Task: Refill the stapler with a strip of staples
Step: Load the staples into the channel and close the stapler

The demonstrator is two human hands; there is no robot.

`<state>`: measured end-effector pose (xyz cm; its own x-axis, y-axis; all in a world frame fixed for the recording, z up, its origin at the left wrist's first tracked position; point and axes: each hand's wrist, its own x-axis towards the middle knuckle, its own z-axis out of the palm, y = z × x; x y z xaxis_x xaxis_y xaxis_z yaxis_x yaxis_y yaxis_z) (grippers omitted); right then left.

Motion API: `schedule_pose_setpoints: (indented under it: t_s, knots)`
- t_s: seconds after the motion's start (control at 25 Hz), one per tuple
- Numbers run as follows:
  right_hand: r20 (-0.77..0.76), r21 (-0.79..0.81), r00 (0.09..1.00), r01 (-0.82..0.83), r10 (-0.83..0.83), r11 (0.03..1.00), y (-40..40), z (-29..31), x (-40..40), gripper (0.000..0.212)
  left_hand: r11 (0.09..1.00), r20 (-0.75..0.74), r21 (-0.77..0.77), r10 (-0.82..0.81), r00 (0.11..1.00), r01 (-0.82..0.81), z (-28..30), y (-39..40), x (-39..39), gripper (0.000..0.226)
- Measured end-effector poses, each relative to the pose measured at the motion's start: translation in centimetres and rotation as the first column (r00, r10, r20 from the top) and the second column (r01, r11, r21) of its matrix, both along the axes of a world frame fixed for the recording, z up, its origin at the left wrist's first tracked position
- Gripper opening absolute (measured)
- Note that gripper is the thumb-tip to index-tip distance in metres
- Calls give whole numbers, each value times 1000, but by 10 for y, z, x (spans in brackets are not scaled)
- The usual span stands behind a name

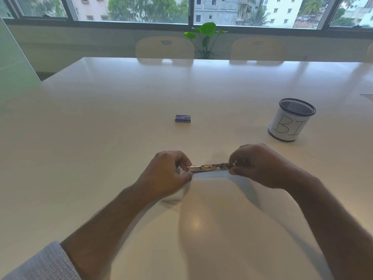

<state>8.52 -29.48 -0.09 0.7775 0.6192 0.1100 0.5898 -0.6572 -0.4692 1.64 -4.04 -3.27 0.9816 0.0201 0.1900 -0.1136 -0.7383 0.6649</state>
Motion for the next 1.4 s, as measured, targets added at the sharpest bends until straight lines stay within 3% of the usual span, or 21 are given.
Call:
schedule_pose_setpoints:
  t_s: [0.2, 0.32, 0.44, 0.64, 0.76, 0.92, 1.0, 1.08, 1.16, 1.24, 1.4]
  knots:
    - [-53, 174, 997, 66, -58, 983, -2, 5, 0, 33, 993, 82, -121, 8, 997, 2, 2, -4, -2, 13]
    - [-120, 302, 993, 39, -3, 953, -2, 8, -2, 46, 982, 151, -191, 26, 988, 3, 4, -6, -1, 18]
    - [-191, 525, 979, 40, 73, 850, 3, 8, -3, 44, 960, 148, -279, 23, 989, 19, 5, -9, -1, 17]
    - [-184, 727, 980, 83, 77, 681, 30, -2, -12, 43, 861, 31, -507, -4, 1000, 19, 8, -16, -5, 12]
    - [-64, 695, 997, 18, 37, 719, 43, -8, -19, 43, 761, -43, -648, -49, 998, 9, 12, -19, -7, 13]
    - [105, 424, 994, -40, -6, 905, 43, -14, -21, 77, 537, -129, -843, -160, 979, -24, 15, -17, -5, 20]
    - [195, 346, 981, -56, -13, 937, 47, -15, -22, 77, 452, -138, -892, -225, 965, -23, 14, -15, -4, 26]
    - [288, 288, 958, -79, -7, 954, 49, -13, -23, 65, 523, -100, -851, -231, 968, 37, 11, -15, -3, 30]
    - [295, 247, 955, -98, 21, 964, 48, -9, -24, 54, 741, -21, -666, -135, 991, 87, 9, -13, -2, 49]
    - [295, 223, 955, -105, 36, 969, 47, -8, -25, 48, 889, 131, -447, -45, 990, 100, 11, -8, -1, 65]
    - [311, 203, 947, -144, 75, 969, 48, -7, -27, 41, 956, 414, -187, -133, 901, 228, 11, -7, 3, 48]
